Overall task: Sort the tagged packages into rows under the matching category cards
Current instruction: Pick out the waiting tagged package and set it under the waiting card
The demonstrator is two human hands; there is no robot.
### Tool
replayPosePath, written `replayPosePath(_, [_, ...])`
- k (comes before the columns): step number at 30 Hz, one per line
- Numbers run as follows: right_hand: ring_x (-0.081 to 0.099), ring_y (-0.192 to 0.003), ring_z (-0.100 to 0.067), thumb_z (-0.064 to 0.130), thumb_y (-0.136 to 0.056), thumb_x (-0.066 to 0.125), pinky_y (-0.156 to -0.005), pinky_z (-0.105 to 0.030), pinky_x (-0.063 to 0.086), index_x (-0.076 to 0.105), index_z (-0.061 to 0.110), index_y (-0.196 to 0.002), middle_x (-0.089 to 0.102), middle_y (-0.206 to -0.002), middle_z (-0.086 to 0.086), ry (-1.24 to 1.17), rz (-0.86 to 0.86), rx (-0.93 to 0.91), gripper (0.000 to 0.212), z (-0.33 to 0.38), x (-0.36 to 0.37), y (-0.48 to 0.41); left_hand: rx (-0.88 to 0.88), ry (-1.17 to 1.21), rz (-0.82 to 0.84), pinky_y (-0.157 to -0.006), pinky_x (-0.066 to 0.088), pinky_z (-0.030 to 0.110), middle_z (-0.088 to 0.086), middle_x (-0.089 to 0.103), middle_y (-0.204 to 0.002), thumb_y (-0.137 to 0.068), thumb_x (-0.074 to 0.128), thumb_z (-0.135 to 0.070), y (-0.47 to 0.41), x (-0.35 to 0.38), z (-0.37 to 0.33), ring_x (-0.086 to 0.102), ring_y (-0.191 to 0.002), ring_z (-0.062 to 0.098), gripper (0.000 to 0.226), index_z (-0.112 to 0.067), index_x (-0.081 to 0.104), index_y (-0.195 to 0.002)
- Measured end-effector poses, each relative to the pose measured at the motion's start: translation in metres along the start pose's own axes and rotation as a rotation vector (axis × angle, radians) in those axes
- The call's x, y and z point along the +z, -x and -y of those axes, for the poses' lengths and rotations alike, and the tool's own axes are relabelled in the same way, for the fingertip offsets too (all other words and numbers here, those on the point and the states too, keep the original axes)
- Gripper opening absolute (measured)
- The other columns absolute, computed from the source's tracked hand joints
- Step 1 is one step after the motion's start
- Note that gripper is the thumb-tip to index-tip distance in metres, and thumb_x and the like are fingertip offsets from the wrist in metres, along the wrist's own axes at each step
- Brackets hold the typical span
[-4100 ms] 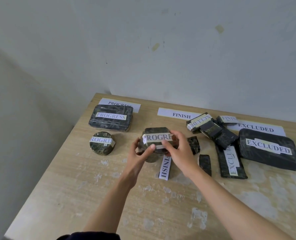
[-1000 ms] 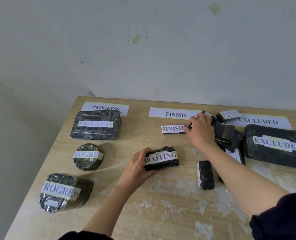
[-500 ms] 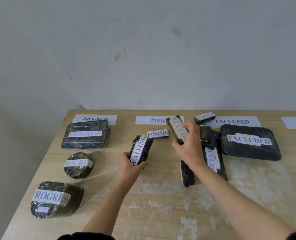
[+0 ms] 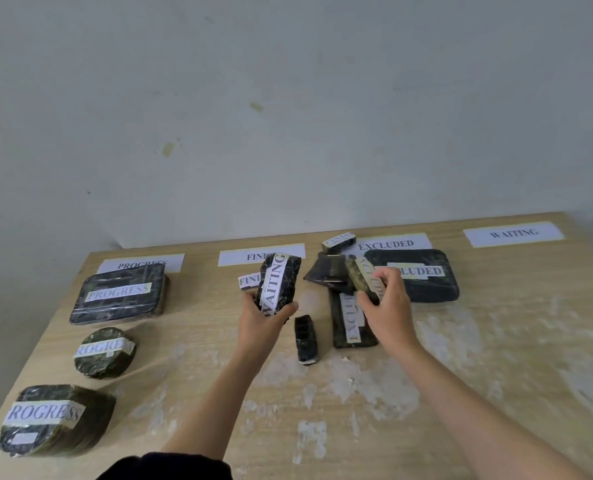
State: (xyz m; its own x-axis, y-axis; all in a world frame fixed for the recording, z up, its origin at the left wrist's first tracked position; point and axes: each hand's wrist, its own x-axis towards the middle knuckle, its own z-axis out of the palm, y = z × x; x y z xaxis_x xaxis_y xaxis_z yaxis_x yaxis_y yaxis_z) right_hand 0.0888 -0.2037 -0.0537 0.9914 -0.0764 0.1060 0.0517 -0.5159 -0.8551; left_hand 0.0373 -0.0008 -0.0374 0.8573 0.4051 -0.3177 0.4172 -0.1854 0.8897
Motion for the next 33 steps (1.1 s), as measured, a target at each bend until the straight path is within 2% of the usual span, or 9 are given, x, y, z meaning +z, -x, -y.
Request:
replayPosePath(5, [0.045,-0.103,-0.016,-0.003,-0.075,0.066,-0.073,-0.023,0.043,0.043,0.013,-0.105,0.040,-0.118,-0.006,-0.069,-0.252,0.137,0.041,-0.037,-0.052,-0.009,0.064,-0.070,0.062,-0.063,0.043,0.024,-0.010,0.055,-0.091,-0.075,0.078,-0.030,0.012,0.050,-0.020,0.055,-0.079,0.001,0.055,-0.017,0.040,-0.112])
replayPosePath(8, [0.049,-0.102,-0.021,-0.006,-0.072,0.067,-0.072,-0.040,0.052,0.041,0.021,-0.102,0.039,-0.113,0.001,-0.023,-0.173,0.182,0.048,-0.071,-0.084,-0.017,0.106,-0.109,0.077,-0.060,0.043,0.022,-0.007,0.059,-0.096,-0.074,0.079,-0.032,0.017,0.080,-0.026,0.057,-0.080,0.003,0.057,-0.017,0.041,-0.113])
replayPosePath(11, [0.047,-0.100,-0.023,-0.006,-0.064,0.067,-0.075,-0.048,0.051,0.038,0.031,-0.093,0.047,-0.106,0.002,0.104,0.090,0.011,0.055,-0.098,-0.103,-0.011,0.104,-0.092,0.064,-0.071,0.045,0.030,0.002,0.060,-0.111,-0.074,0.079,-0.033,0.020,0.105,-0.026,0.060,-0.093,0.019,0.066,-0.014,0.040,-0.123])
replayPosePath(15, [0.043,-0.100,-0.004,-0.006,-0.067,0.059,-0.113,-0.049,0.019,0.039,0.028,-0.094,0.053,-0.105,0.003,0.298,0.367,-0.170,0.048,-0.115,-0.103,0.014,0.104,-0.079,0.056,-0.072,0.043,0.033,0.006,0.058,-0.118,-0.074,0.079,-0.033,0.023,0.129,-0.027,0.057,-0.091,0.018,0.071,-0.012,0.038,-0.127])
replayPosePath(20, [0.043,-0.121,-0.010,-0.016,-0.067,0.061,-0.109,-0.054,0.032,0.055,0.017,-0.094,0.060,-0.117,0.001,0.435,0.345,-0.438,0.043,-0.126,-0.093,0.003,0.133,-0.198,0.067,-0.061,0.039,0.018,-0.004,0.051,-0.107,-0.075,0.079,-0.026,0.022,0.141,-0.030,0.050,-0.079,0.004,0.062,-0.014,0.039,-0.121])
replayPosePath(24, [0.048,-0.120,-0.019,-0.007,-0.070,0.063,-0.101,-0.038,0.043,0.061,0.013,-0.097,0.061,-0.116,-0.003,0.424,0.283,-0.557,0.034,-0.122,-0.096,-0.019,0.138,-0.259,0.089,-0.054,0.038,0.010,-0.005,0.052,-0.108,-0.073,0.080,-0.021,0.015,0.141,-0.033,0.054,-0.083,0.008,0.064,-0.018,0.039,-0.123])
replayPosePath(28, [0.059,-0.092,-0.009,0.026,-0.089,0.057,-0.070,-0.016,0.050,0.057,0.018,-0.112,0.062,-0.103,0.003,-0.073,0.144,-0.124,0.024,-0.096,-0.103,-0.025,0.226,-0.341,0.214,-0.054,0.046,0.012,-0.011,0.055,-0.103,-0.071,0.081,-0.014,0.012,0.150,-0.035,0.057,-0.082,0.001,0.060,-0.029,0.042,-0.114])
replayPosePath(30, [0.064,-0.075,-0.010,0.032,-0.091,0.057,-0.060,-0.019,0.051,0.052,0.024,-0.119,0.067,-0.097,0.001,-0.345,0.218,0.168,0.029,-0.086,-0.106,-0.032,0.291,-0.403,0.287,-0.058,0.049,0.014,-0.008,0.058,-0.107,-0.069,0.082,-0.015,0.010,0.164,-0.038,0.059,-0.087,0.006,0.060,-0.030,0.045,-0.113])
replayPosePath(33, [0.063,-0.063,-0.016,0.025,-0.085,0.067,-0.053,-0.026,0.052,0.055,0.020,-0.117,0.068,-0.094,-0.008,-0.466,0.259,0.342,0.034,-0.090,-0.118,-0.043,0.368,-0.456,0.359,-0.077,0.051,0.025,-0.007,0.056,-0.111,-0.067,0.083,-0.023,0.010,0.190,-0.046,0.058,-0.102,0.016,0.064,-0.028,0.044,-0.118])
